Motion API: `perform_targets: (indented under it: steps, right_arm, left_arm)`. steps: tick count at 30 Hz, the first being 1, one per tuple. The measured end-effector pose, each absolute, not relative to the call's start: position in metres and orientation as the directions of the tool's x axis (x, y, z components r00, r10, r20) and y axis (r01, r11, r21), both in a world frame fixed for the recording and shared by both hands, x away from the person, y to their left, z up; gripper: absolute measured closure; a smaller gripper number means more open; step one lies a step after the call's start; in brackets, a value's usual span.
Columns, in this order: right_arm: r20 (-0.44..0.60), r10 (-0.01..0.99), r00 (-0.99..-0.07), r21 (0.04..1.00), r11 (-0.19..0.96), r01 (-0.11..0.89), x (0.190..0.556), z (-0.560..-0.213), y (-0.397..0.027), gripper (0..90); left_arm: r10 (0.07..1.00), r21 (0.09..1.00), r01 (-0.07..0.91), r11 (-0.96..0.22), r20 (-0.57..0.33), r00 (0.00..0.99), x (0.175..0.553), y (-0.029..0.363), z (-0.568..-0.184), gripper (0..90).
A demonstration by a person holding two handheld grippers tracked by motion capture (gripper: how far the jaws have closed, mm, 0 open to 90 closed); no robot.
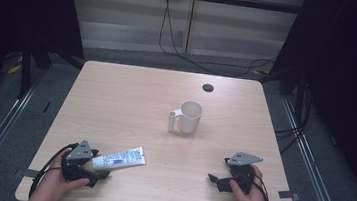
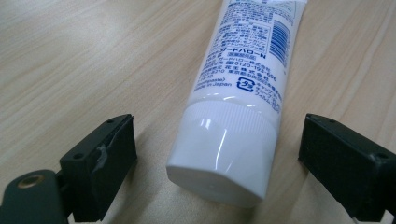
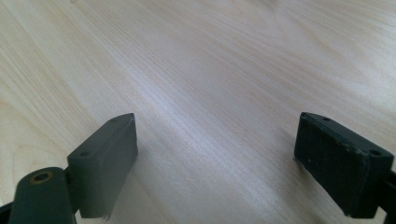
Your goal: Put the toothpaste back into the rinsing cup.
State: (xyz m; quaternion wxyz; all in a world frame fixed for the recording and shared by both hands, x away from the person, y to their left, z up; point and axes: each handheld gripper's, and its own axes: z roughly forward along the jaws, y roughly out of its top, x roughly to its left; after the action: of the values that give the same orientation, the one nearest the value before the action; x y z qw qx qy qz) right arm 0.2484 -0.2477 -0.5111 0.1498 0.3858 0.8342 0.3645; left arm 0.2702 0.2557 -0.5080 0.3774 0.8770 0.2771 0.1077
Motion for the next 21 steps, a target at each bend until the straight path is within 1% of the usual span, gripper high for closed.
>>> perform_targets:
  steps: [6, 7, 8, 11, 13, 14, 17, 20, 21]
  right_arm:
    - [0.031, 0.752, -0.658, 0.724, 0.437, 0.534, 0.248, -0.511, -0.248, 12.8]
    - [0.032, 0.752, -0.659, 0.724, 0.437, 0.533, 0.248, -0.511, -0.248, 12.8]
    - [0.032, 0.752, -0.659, 0.724, 0.437, 0.533, 0.248, -0.511, -0.248, 12.8]
    - [0.032, 0.751, -0.659, 0.725, 0.437, 0.533, 0.248, -0.511, -0.248, 12.8]
    - [0.032, 0.751, -0.660, 0.725, 0.437, 0.533, 0.249, -0.511, -0.248, 12.8]
    - [0.031, 0.750, -0.660, 0.725, 0.438, 0.532, 0.248, -0.511, -0.248, 12.8]
    - [0.032, 0.751, -0.660, 0.724, 0.437, 0.533, 0.248, -0.511, -0.248, 12.9]
    - [0.032, 0.751, -0.660, 0.725, 0.437, 0.533, 0.249, -0.511, -0.248, 12.8]
    - [0.032, 0.751, -0.660, 0.725, 0.437, 0.533, 0.249, -0.511, -0.248, 12.8]
  left_arm:
    - [0.572, 0.722, 0.406, -0.560, -0.018, 0.820, 0.271, 0.258, -0.507, 14.0]
    - [0.565, 0.709, 0.407, -0.576, -0.014, 0.825, 0.273, 0.259, -0.505, 17.7]
    - [0.565, 0.709, 0.407, -0.576, -0.014, 0.825, 0.273, 0.259, -0.505, 18.4]
    - [0.562, 0.671, 0.431, -0.604, -0.026, 0.827, 0.276, 0.255, -0.500, 19.0]
    - [0.547, 0.598, 0.451, -0.662, -0.025, 0.837, 0.281, 0.250, -0.492, 21.6]
    - [0.541, 0.578, 0.454, -0.679, -0.025, 0.841, 0.282, 0.248, -0.490, 25.5]
    - [0.510, 0.481, 0.461, -0.745, -0.034, 0.860, 0.287, 0.238, -0.482, 25.4]
    - [0.486, 0.382, 0.456, -0.804, -0.021, 0.874, 0.295, 0.228, -0.476, 24.8]
    - [0.486, 0.382, 0.456, -0.804, -0.021, 0.874, 0.295, 0.228, -0.476, 25.2]
